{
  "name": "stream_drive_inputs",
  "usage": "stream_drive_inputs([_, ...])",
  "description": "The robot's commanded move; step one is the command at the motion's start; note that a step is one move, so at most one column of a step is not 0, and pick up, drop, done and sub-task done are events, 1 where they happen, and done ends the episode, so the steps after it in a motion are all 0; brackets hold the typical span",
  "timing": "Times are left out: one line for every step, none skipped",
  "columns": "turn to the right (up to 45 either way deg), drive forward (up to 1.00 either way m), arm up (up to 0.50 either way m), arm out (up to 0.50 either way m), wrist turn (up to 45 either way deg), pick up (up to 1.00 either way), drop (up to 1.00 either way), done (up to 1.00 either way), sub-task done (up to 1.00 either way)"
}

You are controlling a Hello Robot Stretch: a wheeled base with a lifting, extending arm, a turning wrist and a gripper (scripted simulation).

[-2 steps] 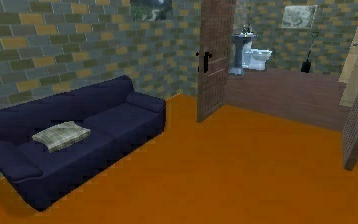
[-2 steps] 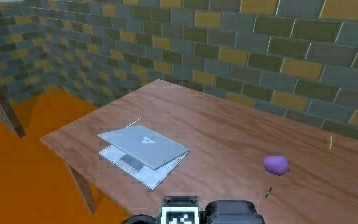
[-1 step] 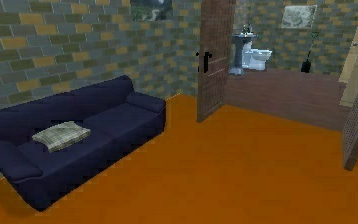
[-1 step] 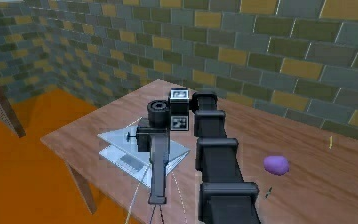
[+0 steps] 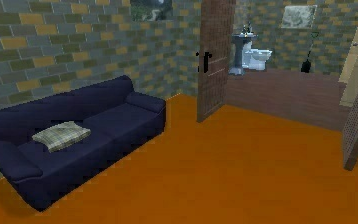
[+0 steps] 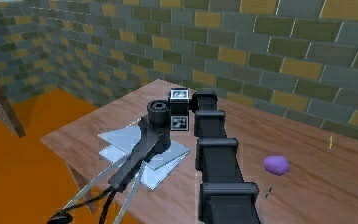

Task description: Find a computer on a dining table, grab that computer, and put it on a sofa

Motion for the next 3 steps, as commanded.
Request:
stream_drive_inputs([0.0,0.0,0.0,0.0,45.0,0.0,0.0,0.0,0.0])
stream_drive_inputs([0.0,0.0,0.0,0.0,45.0,0.0,0.0,0.0,0.0])
stream_drive_inputs([0.0,0.0,0.0,0.0,24.0,0.0,0.0,0.0,0.0])
